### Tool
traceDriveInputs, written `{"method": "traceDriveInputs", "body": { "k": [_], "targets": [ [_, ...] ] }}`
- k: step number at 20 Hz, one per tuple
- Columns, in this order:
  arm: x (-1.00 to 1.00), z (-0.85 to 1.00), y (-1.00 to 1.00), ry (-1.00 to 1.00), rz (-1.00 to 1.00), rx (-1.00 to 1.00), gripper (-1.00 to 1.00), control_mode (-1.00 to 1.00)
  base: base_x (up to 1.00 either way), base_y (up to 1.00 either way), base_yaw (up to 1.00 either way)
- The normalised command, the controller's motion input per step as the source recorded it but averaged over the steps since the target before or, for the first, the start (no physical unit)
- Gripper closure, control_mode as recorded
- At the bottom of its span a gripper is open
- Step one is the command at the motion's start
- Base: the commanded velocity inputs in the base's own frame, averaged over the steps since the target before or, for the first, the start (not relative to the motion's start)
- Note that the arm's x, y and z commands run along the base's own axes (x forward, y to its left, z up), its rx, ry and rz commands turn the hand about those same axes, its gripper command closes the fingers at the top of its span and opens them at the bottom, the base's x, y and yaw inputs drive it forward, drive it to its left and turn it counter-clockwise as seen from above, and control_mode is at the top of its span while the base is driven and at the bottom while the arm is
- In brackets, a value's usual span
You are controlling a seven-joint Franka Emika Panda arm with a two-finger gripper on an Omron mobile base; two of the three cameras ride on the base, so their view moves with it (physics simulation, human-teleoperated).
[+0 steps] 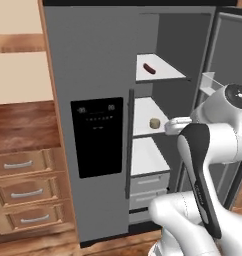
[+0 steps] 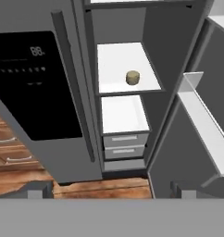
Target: Retrieve the sausage and cheese from the fridge and place them on the cutting board on the counter.
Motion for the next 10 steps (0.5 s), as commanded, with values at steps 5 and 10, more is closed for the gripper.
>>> {"method": "traceDriveInputs", "body": {
  "k": [5, 10],
  "targets": [
    [0.0, 0.0, 0.0, 0.0, 0.0, 0.0, -1.0, 1.0, 0.58, -0.06, 0.0],
    [0.0, 0.0, 0.0, 0.0, 0.0, 0.0, -1.0, 1.0, 0.42, -0.38, -0.02]
  ]
}}
